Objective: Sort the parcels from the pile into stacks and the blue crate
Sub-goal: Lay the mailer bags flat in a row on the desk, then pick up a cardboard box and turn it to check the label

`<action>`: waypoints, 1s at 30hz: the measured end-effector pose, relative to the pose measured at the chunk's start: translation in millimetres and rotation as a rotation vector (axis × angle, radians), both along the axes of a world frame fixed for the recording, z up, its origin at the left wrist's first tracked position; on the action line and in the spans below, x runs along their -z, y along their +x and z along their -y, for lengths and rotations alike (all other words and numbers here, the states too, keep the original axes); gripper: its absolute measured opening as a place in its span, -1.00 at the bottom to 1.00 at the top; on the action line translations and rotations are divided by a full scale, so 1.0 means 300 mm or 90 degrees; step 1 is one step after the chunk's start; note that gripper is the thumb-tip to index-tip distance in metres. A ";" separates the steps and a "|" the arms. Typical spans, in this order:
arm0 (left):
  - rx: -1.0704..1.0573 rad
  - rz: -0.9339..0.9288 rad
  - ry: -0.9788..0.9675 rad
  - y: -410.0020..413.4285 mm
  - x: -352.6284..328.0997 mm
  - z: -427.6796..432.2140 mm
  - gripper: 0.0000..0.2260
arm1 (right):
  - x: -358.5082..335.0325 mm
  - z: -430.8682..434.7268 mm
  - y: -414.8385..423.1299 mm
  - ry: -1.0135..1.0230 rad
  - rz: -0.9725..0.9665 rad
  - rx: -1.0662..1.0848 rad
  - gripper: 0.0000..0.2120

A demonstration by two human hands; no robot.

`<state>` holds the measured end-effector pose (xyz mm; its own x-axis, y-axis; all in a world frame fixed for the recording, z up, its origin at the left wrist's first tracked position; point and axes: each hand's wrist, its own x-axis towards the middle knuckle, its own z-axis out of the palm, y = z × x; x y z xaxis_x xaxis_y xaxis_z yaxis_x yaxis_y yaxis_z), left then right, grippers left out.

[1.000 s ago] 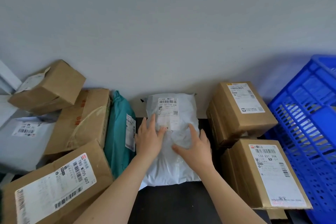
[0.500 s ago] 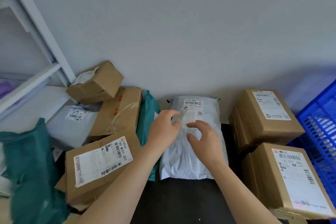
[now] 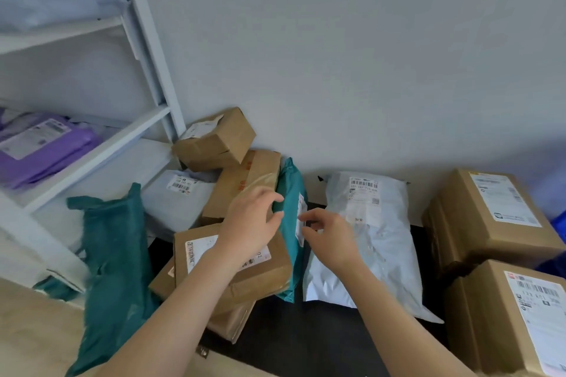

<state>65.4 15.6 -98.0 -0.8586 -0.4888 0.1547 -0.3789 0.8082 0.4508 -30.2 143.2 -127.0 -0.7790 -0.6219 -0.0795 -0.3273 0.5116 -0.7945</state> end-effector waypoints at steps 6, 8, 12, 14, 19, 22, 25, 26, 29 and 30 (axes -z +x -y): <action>0.021 0.030 -0.053 0.030 0.004 0.064 -0.68 | 0.031 0.089 0.022 0.055 -0.003 -0.018 -0.72; 0.018 0.042 -0.050 0.043 0.011 0.098 -0.68 | 0.037 0.119 0.028 0.052 0.010 -0.016 -0.76; -0.008 0.029 -0.029 0.062 0.021 0.165 -0.71 | 0.021 0.169 0.047 0.029 0.101 -0.020 -0.66; -0.013 0.027 -0.006 0.077 0.028 0.196 -0.73 | 0.025 0.190 0.050 0.071 0.146 -0.030 -0.54; -0.022 0.039 0.036 0.117 0.071 0.236 -0.73 | 0.098 0.202 0.046 0.130 0.308 -0.042 -0.28; -0.021 0.050 0.051 0.128 0.092 0.241 -0.73 | 0.108 0.202 0.035 0.121 0.399 -0.036 -0.22; -0.026 0.053 0.076 0.124 0.106 0.240 -0.74 | 0.108 0.197 0.026 0.118 0.463 -0.054 -0.15; -0.028 0.055 0.084 0.122 0.108 0.239 -0.74 | 0.104 0.193 0.026 0.111 0.473 -0.057 -0.16; -0.031 0.073 0.089 0.119 0.111 0.231 -0.73 | 0.096 0.184 0.030 0.075 0.505 -0.044 -0.16; -0.031 0.078 0.090 0.120 0.111 0.227 -0.73 | 0.094 0.179 0.033 0.068 0.514 -0.041 -0.15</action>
